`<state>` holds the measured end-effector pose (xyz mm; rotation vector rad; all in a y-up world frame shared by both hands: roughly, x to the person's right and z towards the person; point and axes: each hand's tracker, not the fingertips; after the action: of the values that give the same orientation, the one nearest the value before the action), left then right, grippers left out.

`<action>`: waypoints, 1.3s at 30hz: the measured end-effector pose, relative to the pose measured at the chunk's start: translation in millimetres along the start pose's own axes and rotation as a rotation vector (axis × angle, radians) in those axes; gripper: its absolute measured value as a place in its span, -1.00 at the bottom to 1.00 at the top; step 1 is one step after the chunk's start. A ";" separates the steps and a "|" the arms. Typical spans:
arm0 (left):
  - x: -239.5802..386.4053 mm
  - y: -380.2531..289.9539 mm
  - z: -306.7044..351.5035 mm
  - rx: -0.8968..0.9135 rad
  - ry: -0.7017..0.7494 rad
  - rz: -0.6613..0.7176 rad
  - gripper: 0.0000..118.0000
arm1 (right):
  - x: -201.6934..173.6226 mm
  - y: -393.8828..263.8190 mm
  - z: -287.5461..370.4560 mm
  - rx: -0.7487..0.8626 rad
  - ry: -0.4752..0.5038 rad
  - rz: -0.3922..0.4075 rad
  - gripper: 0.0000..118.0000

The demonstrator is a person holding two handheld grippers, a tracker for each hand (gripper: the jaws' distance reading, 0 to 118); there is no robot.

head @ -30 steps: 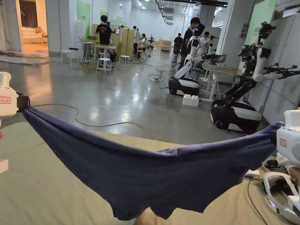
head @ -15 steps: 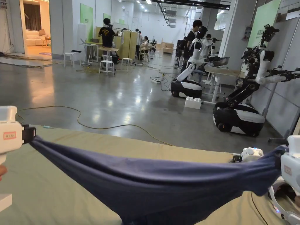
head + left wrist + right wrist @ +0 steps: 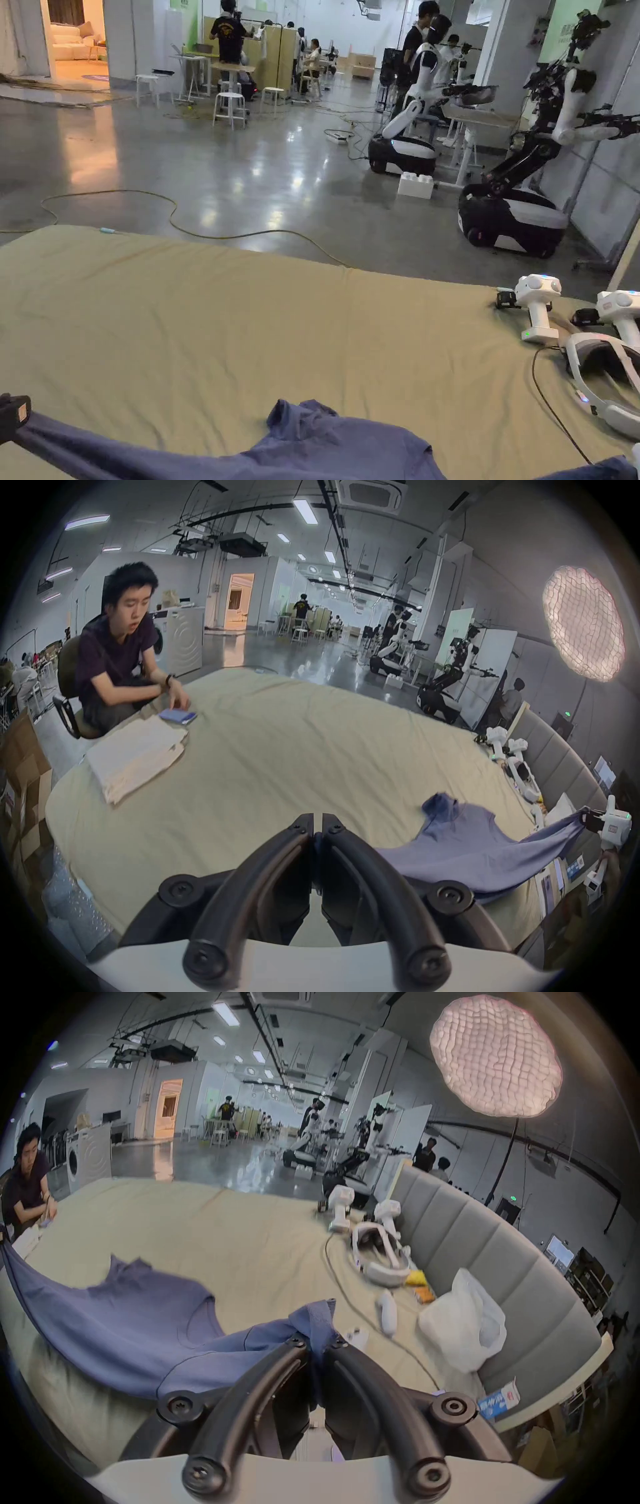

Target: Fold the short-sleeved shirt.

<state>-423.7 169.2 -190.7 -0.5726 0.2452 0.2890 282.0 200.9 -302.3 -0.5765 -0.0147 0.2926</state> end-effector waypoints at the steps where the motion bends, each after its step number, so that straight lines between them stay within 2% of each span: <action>1: -4.7 -11.6 0.6 -0.020 0.006 0.005 -0.92 | -4.6 -11.0 0.1 -0.033 -0.001 0.021 -0.91; 11: -31.0 -101.9 -13.7 -0.197 0.070 -0.020 -0.92 | -37.8 -86.4 -19.5 -0.194 0.024 0.041 -0.91; 12: -33.7 -106.0 -15.0 -0.204 0.074 -0.019 -0.91 | -40.7 -88.2 -17.4 -0.205 0.027 0.044 -0.91; 13: -36.3 -107.8 -15.6 -0.211 0.076 -0.019 -0.82 | -43.2 -90.3 -17.6 -0.209 0.027 0.047 -0.89; 14: -37.3 -108.0 -16.3 -0.213 0.079 -0.020 -0.64 | -45.3 -91.5 -17.3 -0.211 0.024 0.050 -0.83; 15: -26.6 -105.4 -7.8 -0.215 0.090 -0.024 -0.48 | -47.9 -91.8 -16.5 -0.206 0.021 0.058 -0.62; 16: -23.4 -102.6 -7.3 -0.210 0.135 -0.049 -0.30 | -48.5 -91.5 -16.1 -0.198 0.017 0.064 -0.15; 20: -3.6 -85.9 -1.6 -0.137 0.137 -0.109 -0.13 | -55.4 -77.0 -7.5 -0.109 0.042 0.027 0.11; 26: 52.7 -56.2 7.4 0.040 0.051 -0.109 -0.13 | -80.8 -37.6 18.9 0.154 0.103 -0.064 0.12; 34: 159.2 -38.0 28.4 0.270 -0.033 -0.158 -0.19 | -141.2 8.5 55.7 0.445 0.179 -0.185 0.08; 36: 174.0 -37.2 29.3 0.314 -0.055 -0.167 -0.29 | -156.2 15.5 62.4 0.494 0.177 -0.189 -0.11; 37: 181.9 -37.2 31.0 0.323 -0.064 -0.176 -0.42 | -161.7 17.8 64.9 0.507 0.180 -0.187 -0.50; 38: 190.3 -37.2 32.5 0.336 -0.066 -0.184 -0.49 | -167.4 19.9 66.9 0.518 0.173 -0.187 -0.76; 39: 193.1 -37.7 31.0 0.348 -0.065 -0.199 -0.54 | -173.0 22.0 68.0 0.527 0.164 -0.189 -0.79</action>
<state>-226.8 194.9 -205.9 -0.2397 0.1693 0.0684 103.8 207.0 -245.4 -0.0716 0.1621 0.0571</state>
